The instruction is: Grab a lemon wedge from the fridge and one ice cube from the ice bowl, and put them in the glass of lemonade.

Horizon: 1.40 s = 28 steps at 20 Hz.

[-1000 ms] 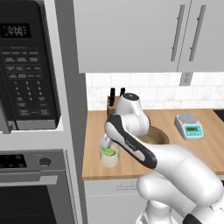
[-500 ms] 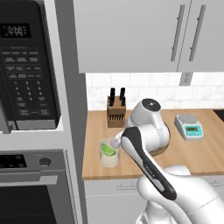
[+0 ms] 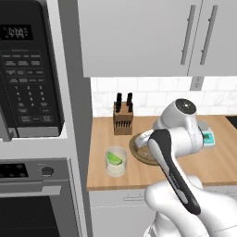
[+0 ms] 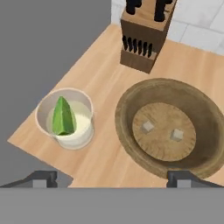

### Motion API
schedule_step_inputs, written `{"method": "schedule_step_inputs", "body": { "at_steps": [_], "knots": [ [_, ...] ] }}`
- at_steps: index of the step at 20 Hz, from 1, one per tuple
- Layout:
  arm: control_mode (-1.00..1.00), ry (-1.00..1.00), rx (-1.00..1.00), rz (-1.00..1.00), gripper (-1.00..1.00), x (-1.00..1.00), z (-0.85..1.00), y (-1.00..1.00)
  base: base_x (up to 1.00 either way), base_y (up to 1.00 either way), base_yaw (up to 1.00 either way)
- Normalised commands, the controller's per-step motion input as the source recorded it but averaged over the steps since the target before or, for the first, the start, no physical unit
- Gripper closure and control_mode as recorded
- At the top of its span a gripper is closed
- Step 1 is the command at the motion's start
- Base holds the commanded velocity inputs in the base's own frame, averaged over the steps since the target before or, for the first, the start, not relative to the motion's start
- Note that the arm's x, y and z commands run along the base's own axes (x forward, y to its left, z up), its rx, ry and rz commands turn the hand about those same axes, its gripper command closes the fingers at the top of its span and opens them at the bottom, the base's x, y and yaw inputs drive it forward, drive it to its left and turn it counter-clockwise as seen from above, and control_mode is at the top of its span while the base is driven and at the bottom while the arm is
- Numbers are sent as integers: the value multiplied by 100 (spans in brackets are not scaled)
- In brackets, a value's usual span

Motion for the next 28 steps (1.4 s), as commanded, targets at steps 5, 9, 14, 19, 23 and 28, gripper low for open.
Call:
{"method": "schedule_step_inputs", "body": {
  "at_steps": [5, 9, 14, 19, 23, 28],
  "knots": [
    [-100, 1, 1, -18, -100, 1, -10, -68, 0, 0, 0],
    [-100, 5, 0, -5, -100, 36, -12, -74, 0, 0, 0],
    [-100, 0, 0, -2, -100, 11, -2, -48, 0, 0, 0],
    [-100, 2, 0, -9, -100, 17, -2, -33, 0, 0, 0],
    [-100, 12, 0, -15, -100, 32, -6, -4, 0, 0, 0],
    [-100, 19, 0, -3, -100, 38, -26, 3, 0, 0, 0]
  ]
}}
